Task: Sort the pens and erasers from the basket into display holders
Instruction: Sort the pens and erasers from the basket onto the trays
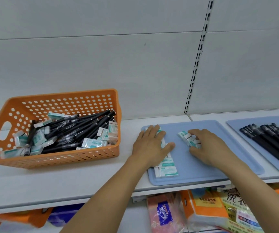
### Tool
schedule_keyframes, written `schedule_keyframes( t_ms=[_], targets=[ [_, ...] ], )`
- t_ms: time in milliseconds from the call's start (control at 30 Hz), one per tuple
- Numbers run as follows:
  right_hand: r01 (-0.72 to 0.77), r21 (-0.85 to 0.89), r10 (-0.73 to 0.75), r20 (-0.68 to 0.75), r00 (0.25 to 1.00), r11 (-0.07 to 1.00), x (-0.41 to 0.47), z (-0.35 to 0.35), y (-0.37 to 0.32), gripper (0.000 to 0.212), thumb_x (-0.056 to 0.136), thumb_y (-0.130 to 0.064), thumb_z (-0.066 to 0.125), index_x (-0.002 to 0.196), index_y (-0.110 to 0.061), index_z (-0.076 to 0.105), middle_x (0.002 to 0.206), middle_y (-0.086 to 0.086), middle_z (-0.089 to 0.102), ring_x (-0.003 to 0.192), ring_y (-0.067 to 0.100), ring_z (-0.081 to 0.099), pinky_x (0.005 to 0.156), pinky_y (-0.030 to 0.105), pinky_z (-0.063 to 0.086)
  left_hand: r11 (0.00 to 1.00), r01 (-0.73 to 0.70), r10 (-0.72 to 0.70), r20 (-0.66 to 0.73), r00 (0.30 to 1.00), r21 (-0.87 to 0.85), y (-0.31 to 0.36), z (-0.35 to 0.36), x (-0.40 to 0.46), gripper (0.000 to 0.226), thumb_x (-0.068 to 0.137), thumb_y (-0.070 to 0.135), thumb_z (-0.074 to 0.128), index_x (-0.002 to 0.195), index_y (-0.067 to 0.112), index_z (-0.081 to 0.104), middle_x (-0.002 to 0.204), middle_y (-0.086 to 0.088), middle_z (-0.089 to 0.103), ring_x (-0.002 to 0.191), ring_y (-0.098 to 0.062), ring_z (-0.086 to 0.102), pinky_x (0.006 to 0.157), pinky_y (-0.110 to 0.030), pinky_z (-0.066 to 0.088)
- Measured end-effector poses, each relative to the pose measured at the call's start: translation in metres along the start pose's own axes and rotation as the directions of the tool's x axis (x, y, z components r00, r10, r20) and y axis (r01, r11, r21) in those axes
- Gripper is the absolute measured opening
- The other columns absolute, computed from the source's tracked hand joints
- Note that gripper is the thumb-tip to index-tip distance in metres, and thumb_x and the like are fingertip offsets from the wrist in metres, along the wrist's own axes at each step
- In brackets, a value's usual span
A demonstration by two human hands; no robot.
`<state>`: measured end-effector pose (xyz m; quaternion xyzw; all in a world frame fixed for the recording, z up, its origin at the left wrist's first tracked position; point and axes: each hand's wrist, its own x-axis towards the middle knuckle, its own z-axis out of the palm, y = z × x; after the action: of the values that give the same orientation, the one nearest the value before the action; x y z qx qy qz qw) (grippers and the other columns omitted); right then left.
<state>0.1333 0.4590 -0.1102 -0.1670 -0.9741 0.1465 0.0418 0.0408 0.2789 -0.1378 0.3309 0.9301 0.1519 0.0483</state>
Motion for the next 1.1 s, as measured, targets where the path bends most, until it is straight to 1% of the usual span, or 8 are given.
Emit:
schedule_keyframes(
  t_ms=[200,333,533,700,800,900,1000,1100],
  targets=[
    [0.063,0.010,-0.063,0.014,0.998,0.998,0.025,0.003,-0.009,0.032,0.088,-0.020,0.058,0.120,-0.019,0.059,0.108,0.004,0.057,0.102,0.023,0.052,0.075,0.032,0.043,0.999,0.027,-0.027,0.010,1.000,-0.044,0.000,0.002,-0.002,0.078,0.095,0.067,0.025,0.157,0.022,0.004,0.164,0.008,-0.005,0.149,-0.007,-0.010,0.121,-0.032,-0.006],
    [0.208,0.039,-0.209,0.011,0.978,0.977,0.043,0.004,-0.020,0.035,0.092,-0.009,0.051,0.125,-0.019,0.057,0.103,-0.002,0.050,0.104,0.019,0.039,0.078,0.029,0.035,0.998,0.016,-0.016,-0.009,1.000,-0.058,0.000,0.004,-0.005,0.079,0.096,0.066,0.025,0.156,0.021,0.001,0.164,0.007,-0.004,0.149,-0.006,-0.010,0.121,-0.032,-0.007],
    [0.190,0.010,-0.190,0.052,0.980,0.982,0.036,-0.001,-0.017,0.029,0.093,-0.020,0.057,0.122,-0.022,0.058,0.110,0.001,0.052,0.108,0.022,0.048,0.079,0.030,0.039,0.998,-0.004,0.003,-0.016,1.000,-0.061,0.001,0.003,-0.006,0.077,0.096,0.064,0.027,0.156,0.022,0.002,0.164,0.007,-0.002,0.149,-0.008,-0.009,0.121,-0.035,-0.009],
    [0.180,0.076,-0.188,0.116,0.975,0.981,0.016,-0.003,-0.015,0.036,0.095,-0.019,0.059,0.130,-0.027,0.055,0.115,0.001,0.052,0.107,0.018,0.050,0.084,0.025,0.039,0.990,-0.095,0.083,-0.107,0.991,-0.105,0.005,-0.008,0.000,0.057,0.103,0.031,0.033,0.155,0.025,0.012,0.162,0.006,0.016,0.148,-0.010,0.012,0.121,-0.040,-0.009],
    [0.165,0.106,-0.173,0.079,0.982,0.981,0.007,-0.004,-0.009,0.034,0.094,-0.016,0.059,0.127,-0.024,0.055,0.114,-0.002,0.053,0.105,0.015,0.048,0.088,0.027,0.041,0.975,-0.179,0.175,-0.036,0.984,-0.136,0.016,-0.022,0.017,0.055,0.098,0.006,0.037,0.150,0.021,0.032,0.157,-0.001,0.032,0.145,-0.016,0.024,0.120,-0.037,0.010],
    [0.139,0.116,-0.147,0.060,0.987,0.983,0.001,-0.006,0.001,0.027,0.092,-0.016,0.061,0.118,-0.025,0.057,0.111,-0.004,0.053,0.104,0.015,0.048,0.082,0.024,0.038,0.984,-0.171,0.171,-0.006,0.985,-0.054,0.024,-0.028,0.035,0.039,0.097,0.011,0.049,0.135,0.020,0.054,0.138,-0.005,0.050,0.129,-0.024,0.042,0.105,-0.037,0.033],
    [0.139,0.150,-0.146,0.032,0.989,0.979,0.000,-0.007,0.007,0.025,0.091,-0.016,0.063,0.112,-0.030,0.061,0.103,-0.005,0.051,0.101,0.014,0.049,0.078,0.023,0.036,0.992,-0.123,0.124,-0.074,0.989,0.018,0.023,-0.028,0.043,0.029,0.094,0.031,0.059,0.122,0.025,0.062,0.118,-0.002,0.057,0.117,-0.023,0.047,0.094,-0.037,0.037],
    [0.157,0.223,-0.153,-0.033,0.988,0.962,0.005,0.000,-0.003,0.024,0.092,-0.013,0.062,0.113,-0.025,0.066,0.105,0.000,0.052,0.097,0.016,0.053,0.084,0.026,0.042,0.993,-0.113,0.107,-0.142,0.984,-0.030,0.020,-0.022,0.040,0.026,0.097,0.028,0.054,0.121,0.025,0.064,0.116,-0.003,0.058,0.115,-0.023,0.047,0.095,-0.038,0.038]
  ],
)
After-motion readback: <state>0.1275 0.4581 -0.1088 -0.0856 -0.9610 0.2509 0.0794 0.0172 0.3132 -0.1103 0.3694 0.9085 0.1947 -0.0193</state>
